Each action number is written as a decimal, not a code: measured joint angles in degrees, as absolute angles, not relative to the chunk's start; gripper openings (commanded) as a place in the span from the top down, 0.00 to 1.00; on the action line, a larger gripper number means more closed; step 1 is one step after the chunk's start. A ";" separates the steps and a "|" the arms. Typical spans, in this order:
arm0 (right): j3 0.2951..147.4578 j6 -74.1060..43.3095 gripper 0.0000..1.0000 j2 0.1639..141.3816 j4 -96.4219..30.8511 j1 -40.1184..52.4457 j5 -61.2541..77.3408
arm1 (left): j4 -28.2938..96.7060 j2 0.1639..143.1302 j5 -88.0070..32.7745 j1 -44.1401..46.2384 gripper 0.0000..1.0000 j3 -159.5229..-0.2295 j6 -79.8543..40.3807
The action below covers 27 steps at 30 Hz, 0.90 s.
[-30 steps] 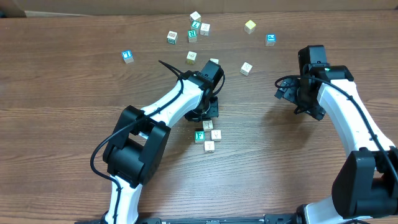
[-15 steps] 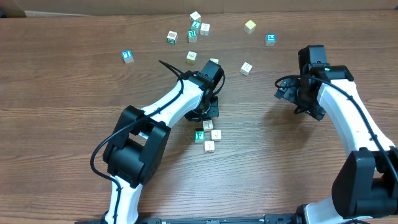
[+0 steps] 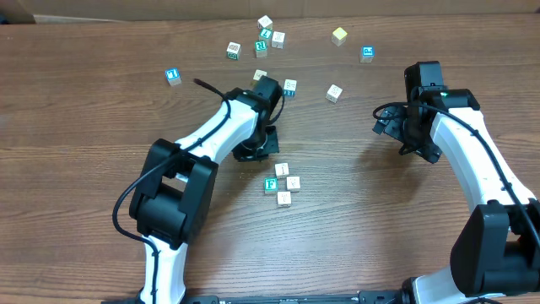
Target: Form a circle
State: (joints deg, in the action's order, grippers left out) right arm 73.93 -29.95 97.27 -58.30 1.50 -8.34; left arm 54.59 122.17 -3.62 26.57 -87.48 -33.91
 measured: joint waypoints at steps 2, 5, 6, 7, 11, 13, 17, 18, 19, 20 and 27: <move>73.93 -29.95 0.00 97.27 -58.30 1.50 -8.34 | 56.75 122.17 -2.87 26.17 0.96 -87.48 -33.91; 73.93 -29.95 0.00 97.27 -58.30 1.50 -8.36 | 59.55 122.17 -1.98 25.69 0.96 -87.48 -33.91; 73.93 -29.95 0.00 97.27 -58.33 1.50 -8.36 | 60.60 122.17 -1.72 25.43 0.96 -87.48 -33.91; 73.93 -29.98 0.00 97.27 -58.30 1.48 -8.34 | 61.58 122.17 -1.58 25.26 0.96 -87.48 -33.91; 73.93 -29.95 0.00 97.27 -58.33 1.50 -8.34 | 67.00 122.17 -1.52 24.69 0.96 -87.46 -33.91; 73.93 -29.95 0.00 97.27 -58.30 1.50 -8.36 | 69.41 122.17 -1.69 24.67 0.96 -87.46 -33.91; 73.93 -29.95 0.00 97.27 -58.33 1.50 -8.36 | 71.90 122.17 -1.89 25.45 0.96 -87.46 -33.89; 73.93 -29.95 0.00 97.27 -58.35 1.48 -8.36 | 71.94 122.17 -1.91 25.78 0.96 -87.46 -33.89; 73.93 -29.98 0.00 97.27 -58.30 1.50 -8.36 | 71.77 122.17 -1.91 26.22 0.96 -87.42 -33.91; 73.93 -29.98 0.00 97.27 -58.30 1.48 -8.34 | 71.42 122.17 -1.91 26.57 0.96 -87.33 -33.91; 73.93 -29.98 0.00 97.27 -58.28 1.48 -8.36 | 68.18 122.17 -2.04 28.32 0.96 -84.95 -34.02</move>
State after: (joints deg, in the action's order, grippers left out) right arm 73.93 -29.98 97.27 -58.28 1.48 -8.36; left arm 68.18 122.17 -2.04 28.32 -84.95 -34.02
